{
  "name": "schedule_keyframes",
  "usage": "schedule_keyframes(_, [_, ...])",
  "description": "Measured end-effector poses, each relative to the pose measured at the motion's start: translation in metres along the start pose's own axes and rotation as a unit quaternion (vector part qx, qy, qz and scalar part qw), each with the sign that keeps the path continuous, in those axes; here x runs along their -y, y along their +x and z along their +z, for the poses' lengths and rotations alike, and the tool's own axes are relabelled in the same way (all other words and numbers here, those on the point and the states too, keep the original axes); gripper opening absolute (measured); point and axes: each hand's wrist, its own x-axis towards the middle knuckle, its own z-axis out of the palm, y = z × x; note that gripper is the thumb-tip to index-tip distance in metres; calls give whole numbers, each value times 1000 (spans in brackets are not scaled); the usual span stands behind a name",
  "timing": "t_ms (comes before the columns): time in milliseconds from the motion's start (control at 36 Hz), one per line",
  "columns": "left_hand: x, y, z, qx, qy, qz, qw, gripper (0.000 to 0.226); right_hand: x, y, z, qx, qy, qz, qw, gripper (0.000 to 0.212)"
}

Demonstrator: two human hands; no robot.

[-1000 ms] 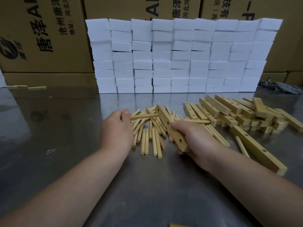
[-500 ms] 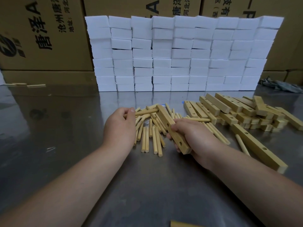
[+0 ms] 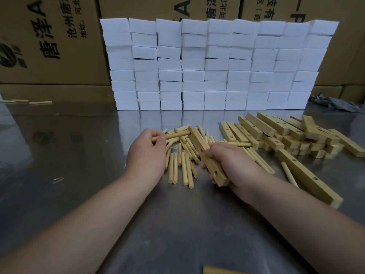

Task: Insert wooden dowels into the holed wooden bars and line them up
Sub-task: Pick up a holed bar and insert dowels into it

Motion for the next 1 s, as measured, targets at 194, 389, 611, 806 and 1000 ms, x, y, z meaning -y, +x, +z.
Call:
schedule_keyframes(194, [-2, -1, -1, 3, 10, 4, 1000, 20, 1, -1, 0, -2, -3, 1, 1000, 17])
schedule_keyframes(389, [-3, -2, 0, 11, 10, 14, 1000, 19, -1, 1, 0, -5, -9, -7, 1000, 15])
schedule_keyframes(611, [-3, -3, 0, 12, 7, 9, 1000, 14, -1, -1, 1, -3, -25, -14, 1000, 15])
schedule_keyframes(806, [-1, -1, -2, -2, -10, 7, 1000, 9, 1, -2, -1, 6, -62, -50, 997, 24])
schedule_keyframes(1000, [-5, 5, -13, 17, 49, 57, 997, 9, 6, -5, -8, 68, -68, -68, 993, 47])
